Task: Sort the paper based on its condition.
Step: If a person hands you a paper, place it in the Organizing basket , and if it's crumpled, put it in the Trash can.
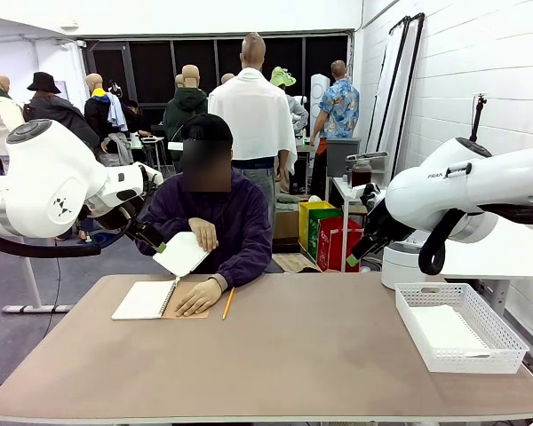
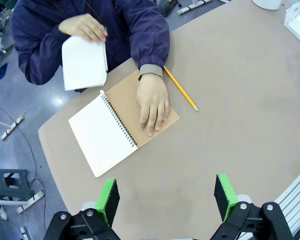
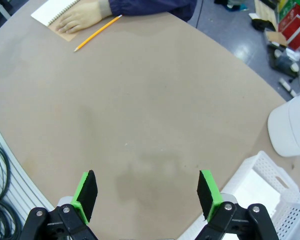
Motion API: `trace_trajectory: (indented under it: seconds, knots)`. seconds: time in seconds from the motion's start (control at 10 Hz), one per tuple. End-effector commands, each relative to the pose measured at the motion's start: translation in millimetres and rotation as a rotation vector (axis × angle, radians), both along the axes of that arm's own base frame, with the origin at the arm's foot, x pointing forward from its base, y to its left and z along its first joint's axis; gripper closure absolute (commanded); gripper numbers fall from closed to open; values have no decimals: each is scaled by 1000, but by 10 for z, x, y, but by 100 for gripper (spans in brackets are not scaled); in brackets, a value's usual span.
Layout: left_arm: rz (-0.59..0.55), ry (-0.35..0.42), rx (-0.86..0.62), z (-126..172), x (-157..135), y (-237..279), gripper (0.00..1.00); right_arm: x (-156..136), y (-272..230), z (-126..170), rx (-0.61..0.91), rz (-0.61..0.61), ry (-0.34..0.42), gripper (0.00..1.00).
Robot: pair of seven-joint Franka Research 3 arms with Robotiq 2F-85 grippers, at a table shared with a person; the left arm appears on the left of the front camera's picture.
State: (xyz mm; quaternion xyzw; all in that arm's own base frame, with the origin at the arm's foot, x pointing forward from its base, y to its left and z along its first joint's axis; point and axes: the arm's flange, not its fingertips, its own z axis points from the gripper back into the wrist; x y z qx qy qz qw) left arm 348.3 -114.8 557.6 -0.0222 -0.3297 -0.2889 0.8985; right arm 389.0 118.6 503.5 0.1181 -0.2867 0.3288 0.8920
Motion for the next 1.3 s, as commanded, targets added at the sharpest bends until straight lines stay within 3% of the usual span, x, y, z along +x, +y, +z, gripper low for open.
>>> trace_trajectory:
  seconds: [0.0,1.2]
  knots:
    - [0,-3,-4,7,16,6,0,-2,1,-7,2,8,0,0]
    - [0,-3,-4,7,16,6,0,-2,1,-7,2,8,0,0]
